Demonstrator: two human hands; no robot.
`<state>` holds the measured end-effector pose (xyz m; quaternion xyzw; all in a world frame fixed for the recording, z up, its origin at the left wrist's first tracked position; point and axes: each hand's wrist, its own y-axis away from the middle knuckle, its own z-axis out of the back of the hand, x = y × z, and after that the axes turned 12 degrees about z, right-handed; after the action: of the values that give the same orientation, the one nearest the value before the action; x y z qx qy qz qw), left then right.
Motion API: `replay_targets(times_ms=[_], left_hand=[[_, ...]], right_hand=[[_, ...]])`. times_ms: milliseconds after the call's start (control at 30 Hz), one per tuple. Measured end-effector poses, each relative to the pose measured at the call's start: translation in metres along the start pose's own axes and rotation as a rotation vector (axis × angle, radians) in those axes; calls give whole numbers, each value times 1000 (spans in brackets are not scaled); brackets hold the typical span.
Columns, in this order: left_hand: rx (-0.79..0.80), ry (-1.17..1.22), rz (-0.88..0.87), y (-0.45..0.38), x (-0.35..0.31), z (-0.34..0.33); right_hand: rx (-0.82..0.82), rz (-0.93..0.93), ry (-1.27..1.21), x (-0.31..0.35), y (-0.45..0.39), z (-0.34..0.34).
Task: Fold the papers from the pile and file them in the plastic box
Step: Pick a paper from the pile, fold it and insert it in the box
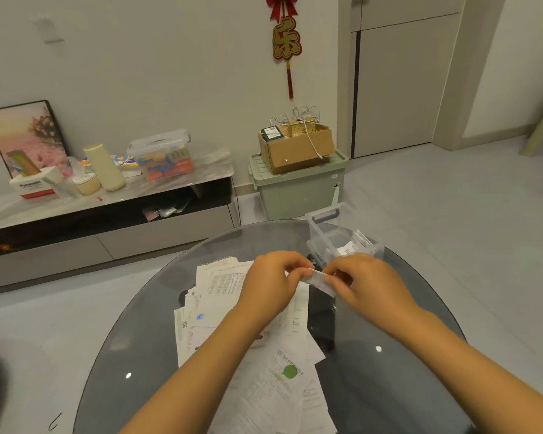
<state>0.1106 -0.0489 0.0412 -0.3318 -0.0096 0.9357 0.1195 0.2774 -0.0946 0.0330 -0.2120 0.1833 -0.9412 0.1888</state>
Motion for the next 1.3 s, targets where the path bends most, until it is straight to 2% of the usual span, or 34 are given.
replay_targets(times_ms=[234, 367, 567, 734, 867, 1101, 1301], left_hand=[[76, 82, -99, -55, -42, -4], [114, -50, -145, -92, -56, -16], [337, -364, -200, -132, -62, -34], [482, -495, -189, -148, -66, -47], [524, -564, -192, -155, -67, -60], [519, -635, -185, -159, -67, -69], [559, -602, -167, -160, -65, -65]], right_hand=[[-132, -167, -25, -35, -24, 25], [-115, -274, 8, -52, -39, 25], [96, -445, 56, -72, -57, 13], [251, -481, 127, -80, -73, 11], [355, -458, 219, -77, -83, 12], [438, -425, 209, -81, -86, 11], [425, -439, 148, -82, -83, 14]])
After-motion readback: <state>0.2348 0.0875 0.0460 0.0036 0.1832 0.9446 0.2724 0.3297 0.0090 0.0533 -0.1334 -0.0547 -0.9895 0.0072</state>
